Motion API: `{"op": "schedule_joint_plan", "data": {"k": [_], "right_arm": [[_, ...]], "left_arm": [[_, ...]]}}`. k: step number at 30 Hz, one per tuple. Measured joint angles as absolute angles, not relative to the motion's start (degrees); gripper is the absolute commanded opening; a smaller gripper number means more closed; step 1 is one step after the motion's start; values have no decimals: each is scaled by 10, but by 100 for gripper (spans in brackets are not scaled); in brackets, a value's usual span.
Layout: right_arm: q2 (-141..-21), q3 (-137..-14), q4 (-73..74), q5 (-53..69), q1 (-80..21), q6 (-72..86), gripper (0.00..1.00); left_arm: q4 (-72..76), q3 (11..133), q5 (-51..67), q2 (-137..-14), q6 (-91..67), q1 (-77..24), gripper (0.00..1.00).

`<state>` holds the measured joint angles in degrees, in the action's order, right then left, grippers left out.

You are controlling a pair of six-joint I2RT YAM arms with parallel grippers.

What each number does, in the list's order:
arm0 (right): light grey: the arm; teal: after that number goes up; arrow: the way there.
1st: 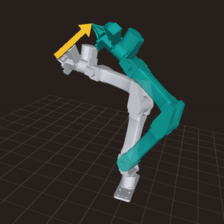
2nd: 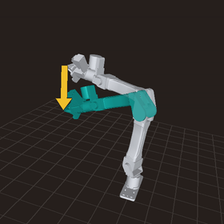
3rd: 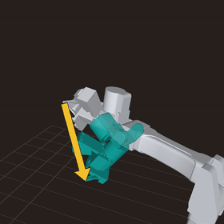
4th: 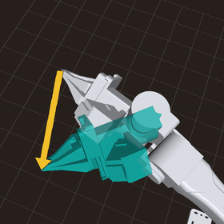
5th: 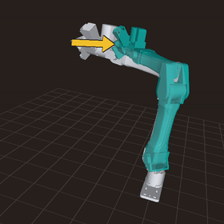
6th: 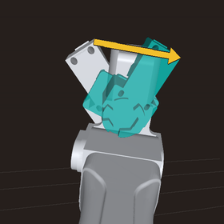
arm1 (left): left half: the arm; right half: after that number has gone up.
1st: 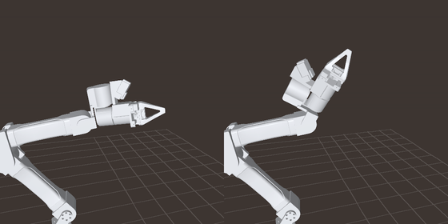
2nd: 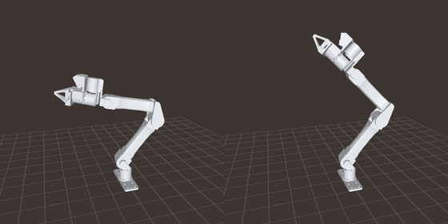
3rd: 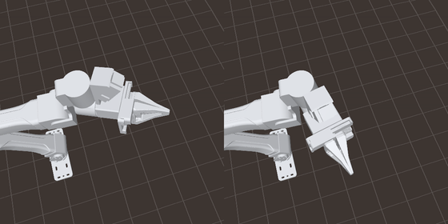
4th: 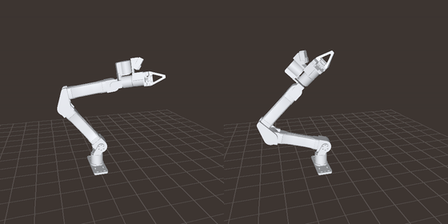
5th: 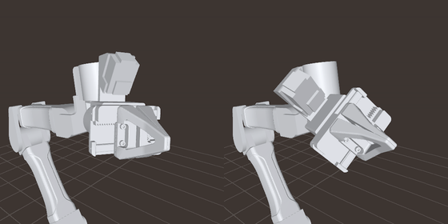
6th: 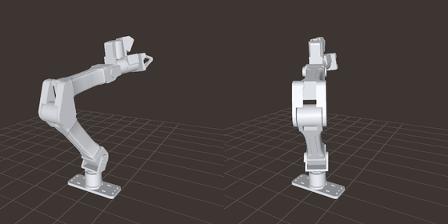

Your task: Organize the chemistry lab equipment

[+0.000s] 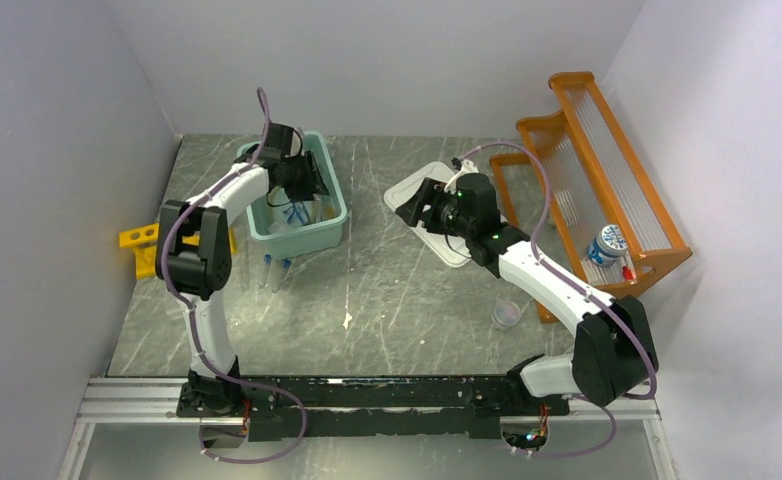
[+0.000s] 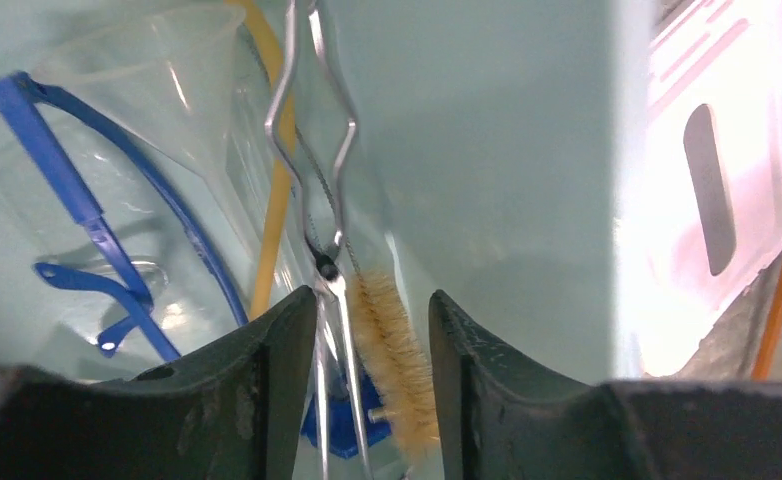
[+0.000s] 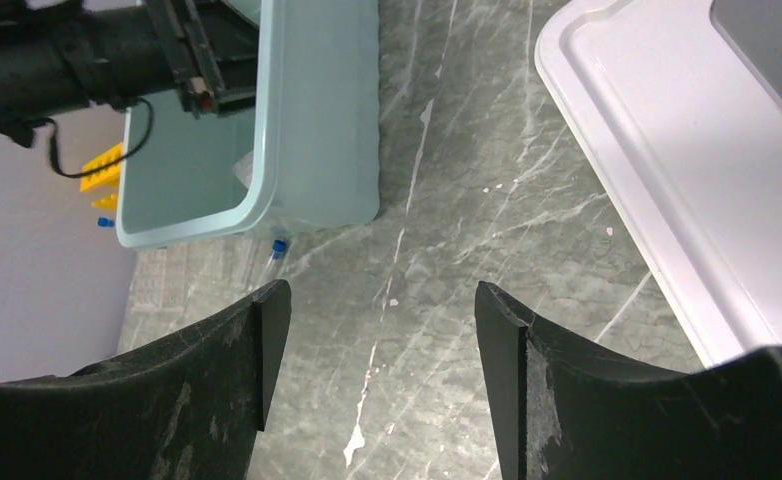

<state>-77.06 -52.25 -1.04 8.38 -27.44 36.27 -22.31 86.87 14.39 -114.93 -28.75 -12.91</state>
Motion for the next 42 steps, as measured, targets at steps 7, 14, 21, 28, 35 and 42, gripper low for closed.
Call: {"op": "schedule_joint_plan", "data": {"k": [7, 14, 21, 28, 35, 42], "right_arm": [[-794, -524, -12, 98, -275, 346, 71], [-796, -524, -13, 110, -283, 336, 71], [-796, -524, -14, 112, -284, 336, 70], [-796, -520, -15, 112, -285, 336, 70], [-796, -516, -15, 111, -285, 336, 70], [-798, -515, -20, 112, -286, 336, 70]], "left_arm": [[-284, 907, 102, -1081, -231, -131, 69], [-326, 924, 71, -982, -182, -103, 53], [-371, 921, 6, -944, -148, 15, 42], [-395, 846, -8, -936, -134, 64, 29], [-412, 818, 43, -958, -123, 58, 32], [-410, 827, 86, -1005, -119, 24, 34]]}}
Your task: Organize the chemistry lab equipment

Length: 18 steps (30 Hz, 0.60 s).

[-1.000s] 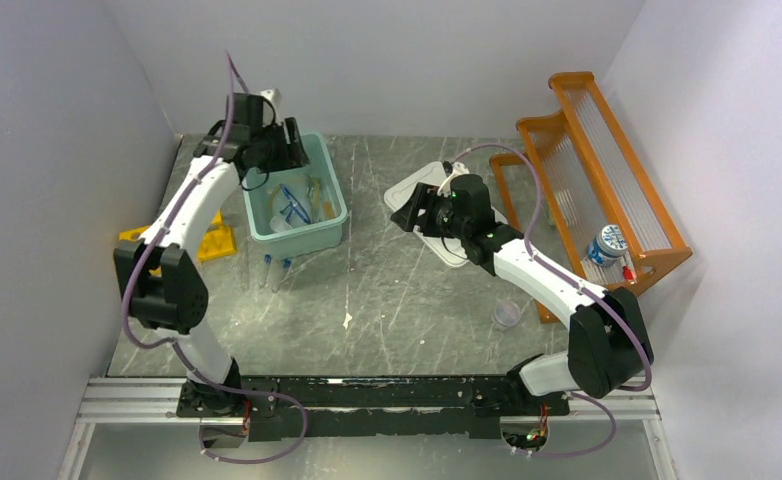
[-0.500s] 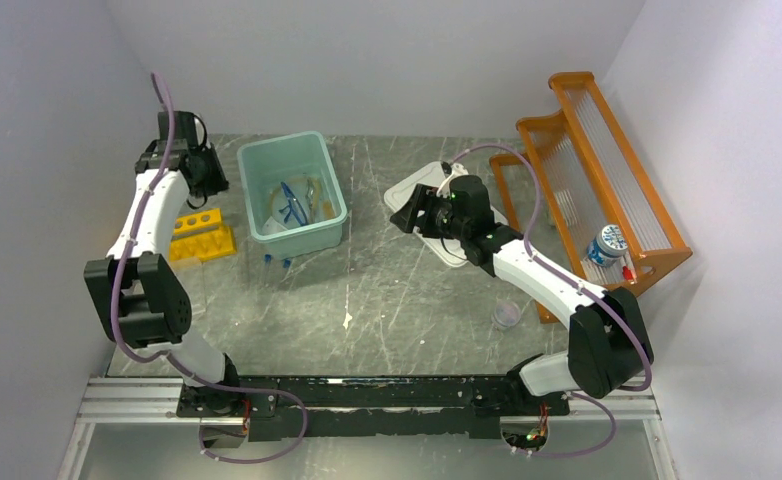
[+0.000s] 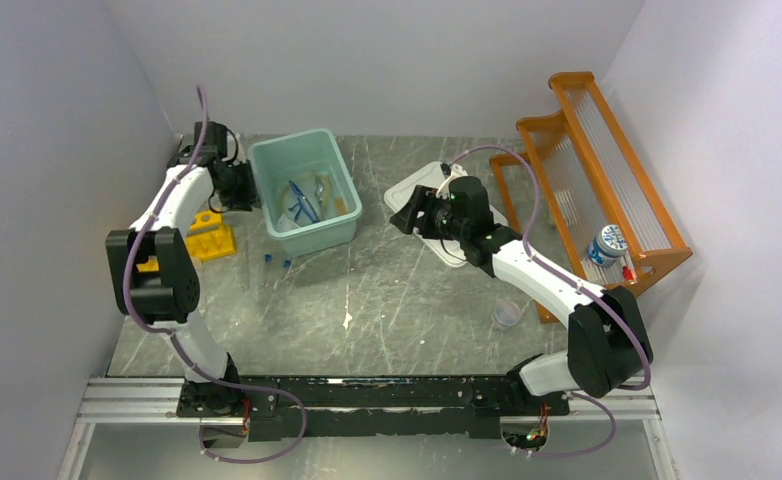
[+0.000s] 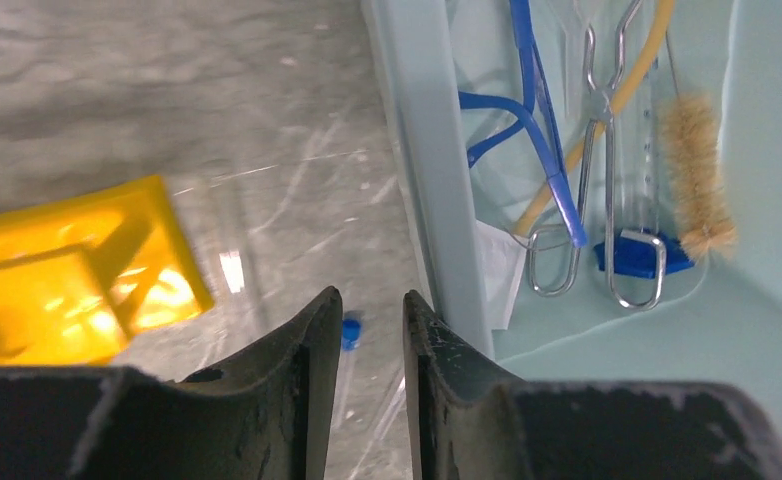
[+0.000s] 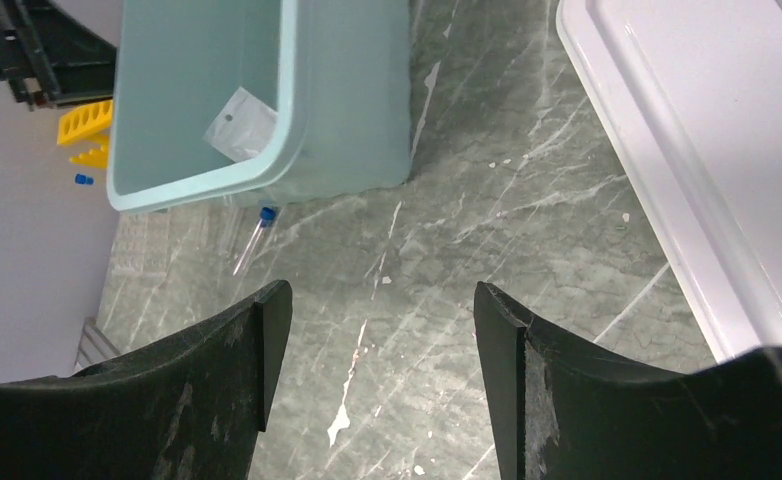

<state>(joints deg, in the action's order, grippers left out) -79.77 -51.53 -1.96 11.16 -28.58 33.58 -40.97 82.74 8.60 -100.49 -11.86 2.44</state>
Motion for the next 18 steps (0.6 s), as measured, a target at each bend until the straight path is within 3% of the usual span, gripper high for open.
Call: {"op": "schedule_joint_plan", "data": {"k": [9, 14, 18], "right_arm": [[-808, -514, -23, 111, -286, 335, 70], [-809, -514, -23, 109, -286, 332, 70], [-809, -514, -23, 106, -286, 331, 70]], "left_arm": [[-401, 884, 124, -1081, -131, -44, 38], [-401, 890, 93, -1081, -134, -52, 60], [-384, 828, 41, -1041, -144, -44, 63]]}}
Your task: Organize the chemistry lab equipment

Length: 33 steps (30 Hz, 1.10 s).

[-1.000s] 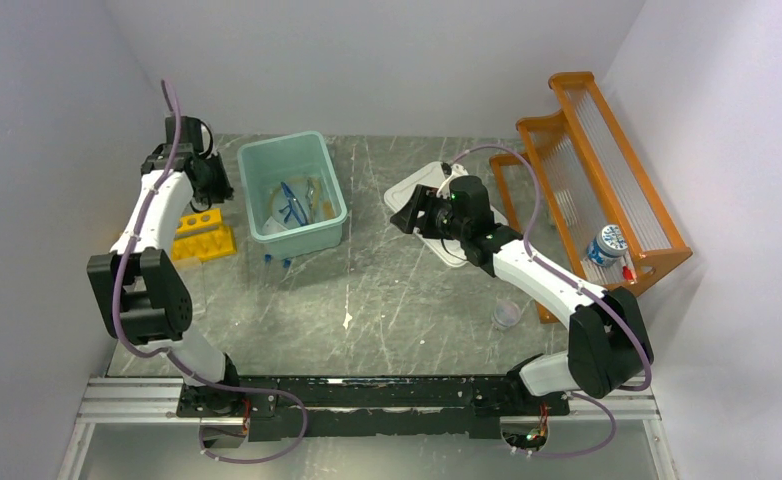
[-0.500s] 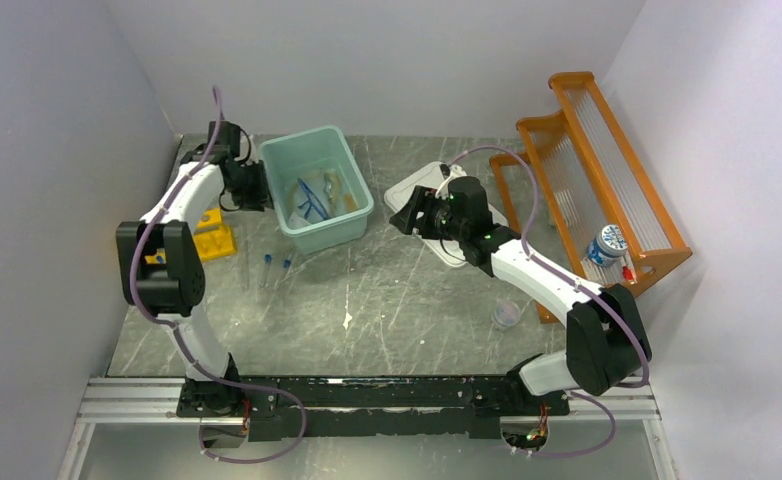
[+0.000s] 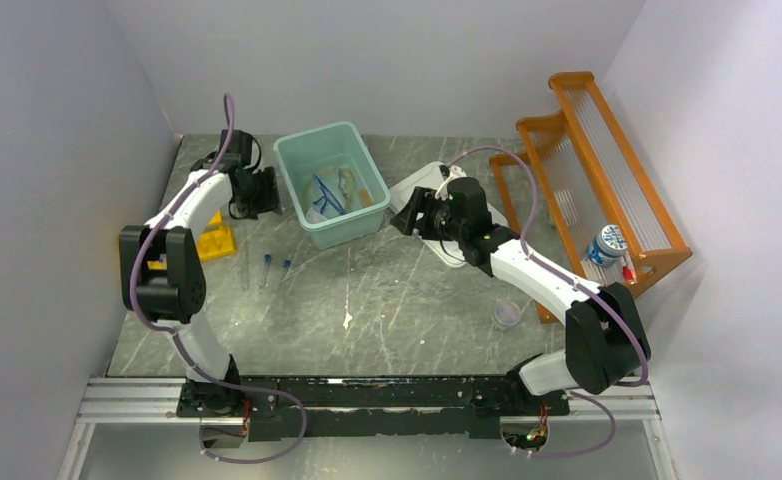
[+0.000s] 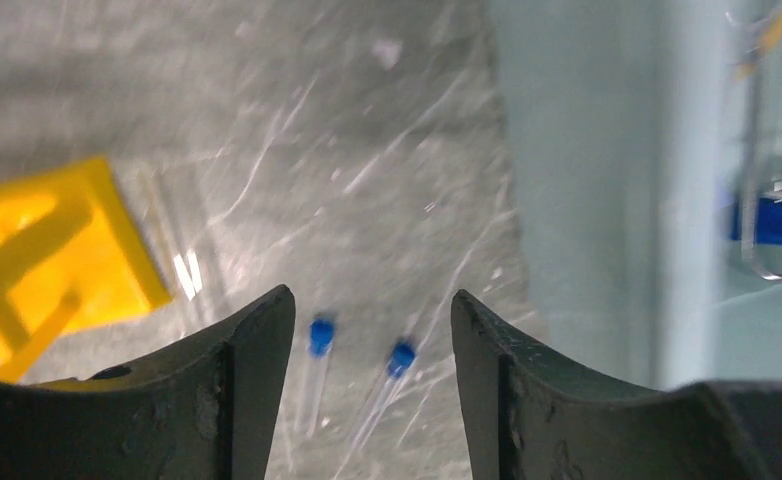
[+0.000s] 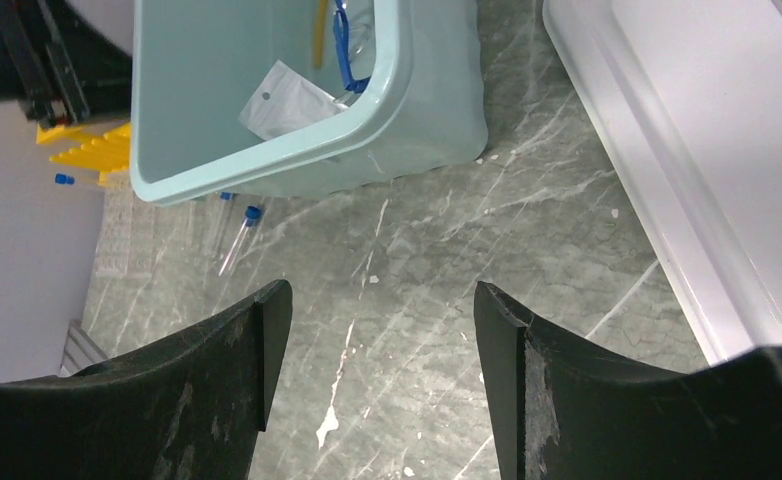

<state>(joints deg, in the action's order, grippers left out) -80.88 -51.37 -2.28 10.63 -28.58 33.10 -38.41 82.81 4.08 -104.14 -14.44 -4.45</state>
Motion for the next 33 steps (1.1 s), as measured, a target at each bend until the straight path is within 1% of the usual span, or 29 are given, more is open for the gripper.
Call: {"op": "schedule_joint_plan", "data": {"k": [3, 6, 9, 12, 13, 17, 19, 22, 24, 28, 30, 33], "right_arm": [[-809, -512, -23, 105, -286, 331, 70], [-809, -510, -22, 105, -286, 331, 70], [-809, -510, -23, 105, -286, 331, 70], [-809, -510, -22, 105, -286, 331, 70], [-809, -510, -22, 105, -286, 331, 70], [-809, -510, -22, 105, -286, 331, 70], [-809, -509, -22, 105, -286, 331, 70], [-809, -509, -22, 105, -286, 331, 70], [-808, -509, -22, 104, -286, 331, 70], [-806, -507, -23, 101, -286, 331, 70], [-803, -502, -22, 100, -286, 331, 70], [-802, -499, -22, 98, -286, 331, 70]], "left_arm": [[-377, 762, 20, -1002, -158, -30, 62], [-364, 707, 6, -978, -168, -10, 67], [-361, 682, -13, -976, -172, 1, 71], [-359, 671, -26, -976, -171, 1, 72], [-357, 668, -29, -977, -171, 1, 70], [-353, 659, -35, -984, -165, 8, 60], [-352, 658, -36, -992, -162, 14, 58], [-352, 658, -41, -1003, -159, 18, 59], [-352, 657, -44, -1009, -158, 18, 57], [-350, 653, -45, -1020, -155, 18, 43], [-350, 649, -45, -1025, -154, 18, 34], [-349, 648, -46, -1031, -154, 18, 29]]}}
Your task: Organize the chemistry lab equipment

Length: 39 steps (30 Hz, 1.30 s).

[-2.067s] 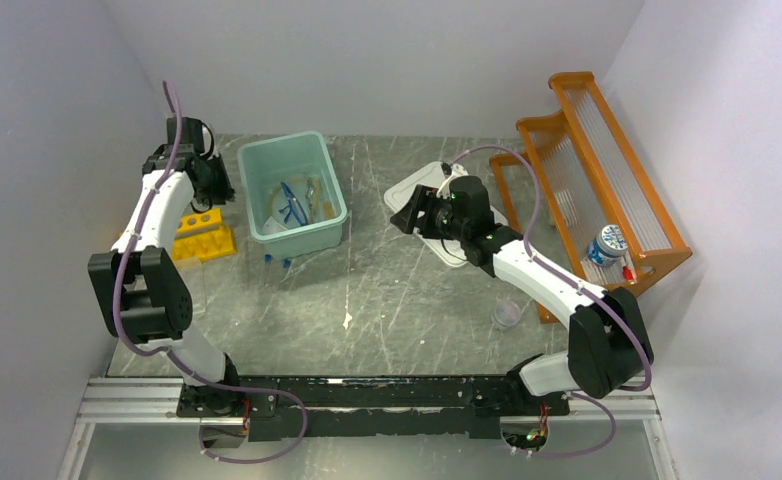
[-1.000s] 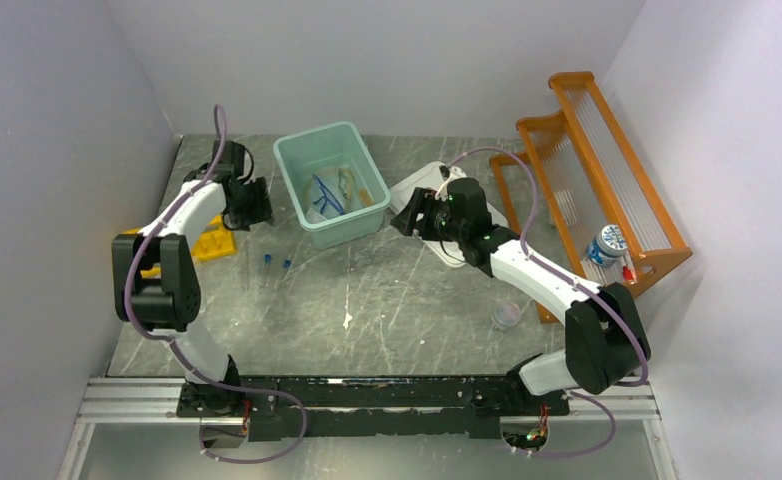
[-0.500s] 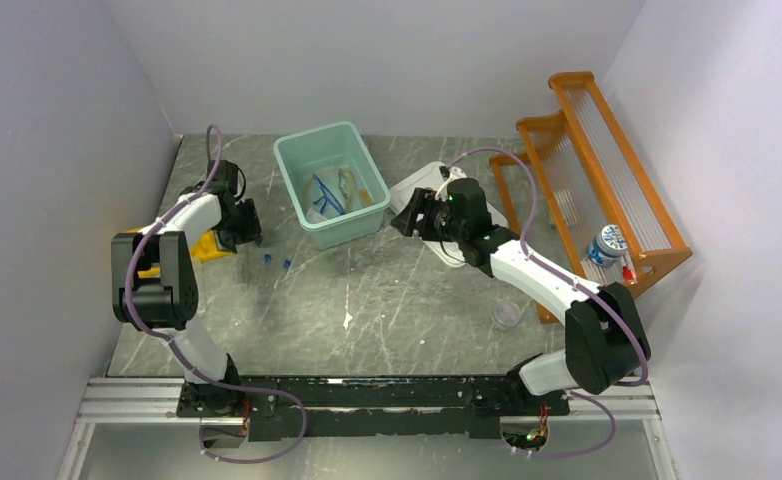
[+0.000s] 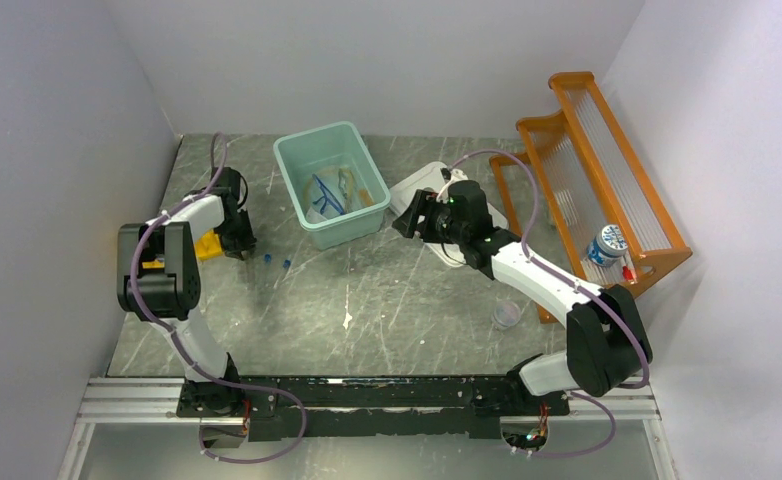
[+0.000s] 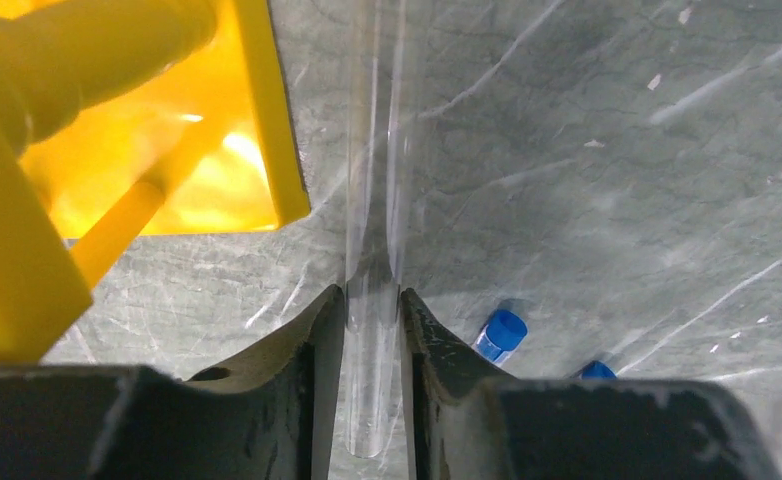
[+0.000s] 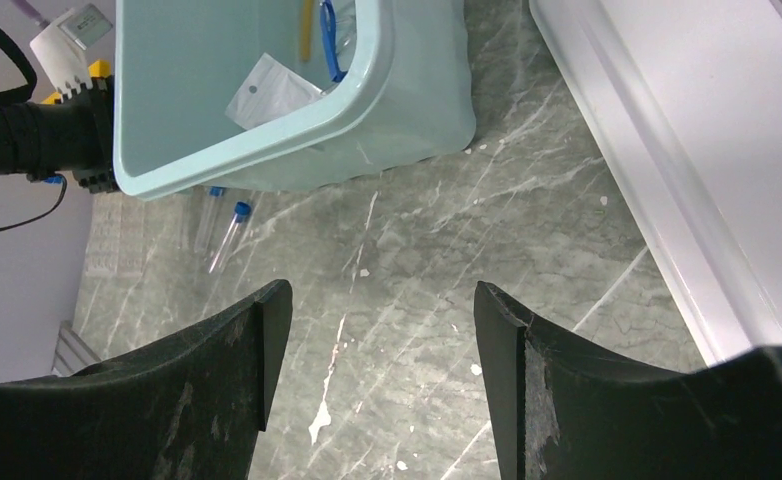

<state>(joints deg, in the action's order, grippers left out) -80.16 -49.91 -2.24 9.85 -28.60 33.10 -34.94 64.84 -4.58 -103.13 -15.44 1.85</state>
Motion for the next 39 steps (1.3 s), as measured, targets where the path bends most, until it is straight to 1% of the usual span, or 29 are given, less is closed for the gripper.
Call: {"op": "schedule_joint_plan", "data": {"k": [1, 5, 7, 11, 14, 19, 25, 27, 31, 35, 39], "right_arm": [[-801, -499, -22, 98, -286, 331, 70], [-800, -499, -23, 98, -286, 331, 70], [-799, -499, -23, 98, -286, 331, 70], [-797, -499, -23, 98, -286, 330, 71], [-797, -502, -18, 98, -286, 324, 71], [-796, -529, -12, 104, -286, 315, 71], [-793, -554, -12, 121, -294, 307, 71], [-793, -565, -11, 128, -303, 304, 71], [-808, -613, -11, 143, -347, 285, 72], [-836, -661, -38, 164, -414, 263, 74], [-874, -682, -79, 188, -465, 257, 75]], "left_arm": [[-349, 648, -45, -1032, -154, 18, 28], [-350, 651, -44, -1037, -154, 18, 19], [-355, 656, -43, -1039, -153, 17, 17], [-357, 660, -45, -1039, -152, 7, 16], [-364, 661, -45, -1028, -148, -19, 17], [-371, 671, -44, -947, -141, -57, 16], [-334, 669, -36, -834, -128, -54, 16], [-306, 659, -18, -795, -121, -53, 16], [-240, 630, 56, -749, -113, -55, 17], [-186, 626, 140, -736, -128, -62, 16], [-155, 630, 208, -734, -171, -67, 16]]}}
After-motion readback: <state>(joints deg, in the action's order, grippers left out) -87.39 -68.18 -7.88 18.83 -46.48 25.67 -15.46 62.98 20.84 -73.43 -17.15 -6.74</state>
